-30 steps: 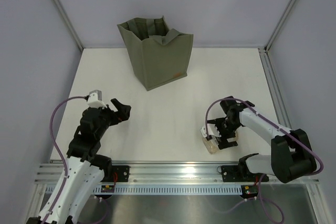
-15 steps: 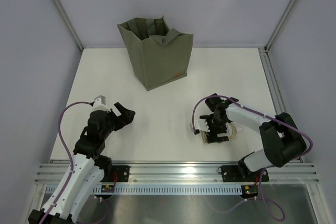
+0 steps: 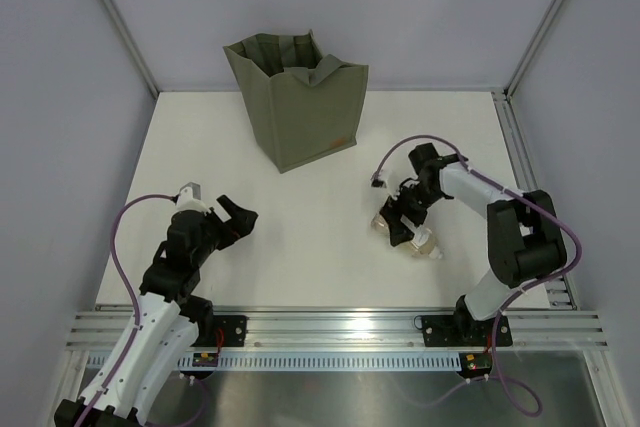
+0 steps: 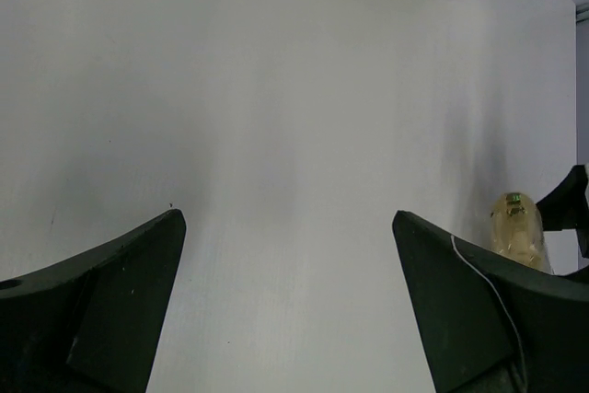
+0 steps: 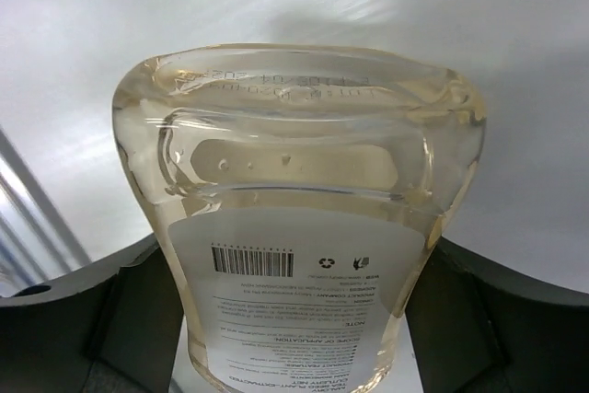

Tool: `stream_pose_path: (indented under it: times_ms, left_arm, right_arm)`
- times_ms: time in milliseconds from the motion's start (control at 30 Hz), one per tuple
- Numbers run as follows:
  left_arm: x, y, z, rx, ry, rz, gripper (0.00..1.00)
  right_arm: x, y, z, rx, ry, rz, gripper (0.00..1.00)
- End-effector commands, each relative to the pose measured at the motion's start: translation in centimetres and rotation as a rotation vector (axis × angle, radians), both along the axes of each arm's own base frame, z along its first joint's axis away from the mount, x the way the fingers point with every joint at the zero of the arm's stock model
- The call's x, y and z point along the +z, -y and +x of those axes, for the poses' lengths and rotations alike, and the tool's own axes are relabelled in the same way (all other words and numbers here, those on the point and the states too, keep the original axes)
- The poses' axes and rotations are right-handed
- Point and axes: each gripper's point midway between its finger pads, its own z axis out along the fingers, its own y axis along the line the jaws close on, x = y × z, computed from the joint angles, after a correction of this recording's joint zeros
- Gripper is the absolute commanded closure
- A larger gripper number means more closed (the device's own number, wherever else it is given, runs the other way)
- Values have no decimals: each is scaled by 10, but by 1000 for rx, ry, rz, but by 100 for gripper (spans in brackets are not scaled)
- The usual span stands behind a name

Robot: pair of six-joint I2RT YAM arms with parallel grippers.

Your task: Place the personal care products into the canvas bag

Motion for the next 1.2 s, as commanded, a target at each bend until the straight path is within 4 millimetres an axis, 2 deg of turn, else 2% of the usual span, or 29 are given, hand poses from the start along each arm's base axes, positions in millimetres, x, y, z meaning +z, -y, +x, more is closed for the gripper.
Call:
stream_pose_path:
  times_ms: [0,200,400,467,567,600,667,700,800,867,900,933,967,1000,1067,1100,1133,1167]
  left_arm:
    - [23,2,8,6,64,-25,1]
    - [25,5,8,6,69,-55,1]
    - [26,7,8,5,68,-76,1]
    - [28,9,8,-4,74,-80,1]
    - [29,8,7,0,73,-78,1]
    - [28,7,7,4,71,-79,1]
    - [28,7,8,14,74,-87,1]
    - [28,7,8,16,74,-91,1]
    - [28,7,12,22,79,-98,1]
    - [30,8,14,19,86,-97,1]
    - [28,9,16,17,76,-93,1]
    - [29,10,17,10,76,-90,1]
    - [32,11,19,7,84,-92,1]
    - [30,12,20,3,72,-87,1]
    - [32,14,24,-8,82,-91,1]
    - [31,15,24,-13,78,-92,1]
    - [31,16,25,-17,77,-93,1]
    - [30,17,26,-19,75,-93,1]
  right_arm:
    - [67,-38,26,-318,-207,394,100]
    - [122,-45,66,-521,-452,715,100]
    - [164,-42,102,-634,-663,890,100]
    - [178,-42,111,-643,-630,897,100]
    - [215,-42,137,-707,-537,934,100]
    - [234,-44,150,-753,-507,954,100]
    - [250,-46,161,-831,-515,950,100]
    - [265,-45,173,-855,-456,959,100]
    - [298,-47,190,-920,-375,1026,100]
    - [312,-50,198,-963,-325,1040,100]
    - [329,-55,207,-984,-257,1058,100]
    - [338,-59,209,-990,-235,1065,100]
    - [359,-62,213,-985,-193,1095,100]
    - [365,-64,223,-1015,-160,1104,100]
    - [382,-79,227,-1014,-126,1127,100]
    - [400,-82,239,-1020,-56,1160,100]
    - [409,-98,239,-986,-22,1177,100]
    - [434,-100,247,-983,93,1213,100]
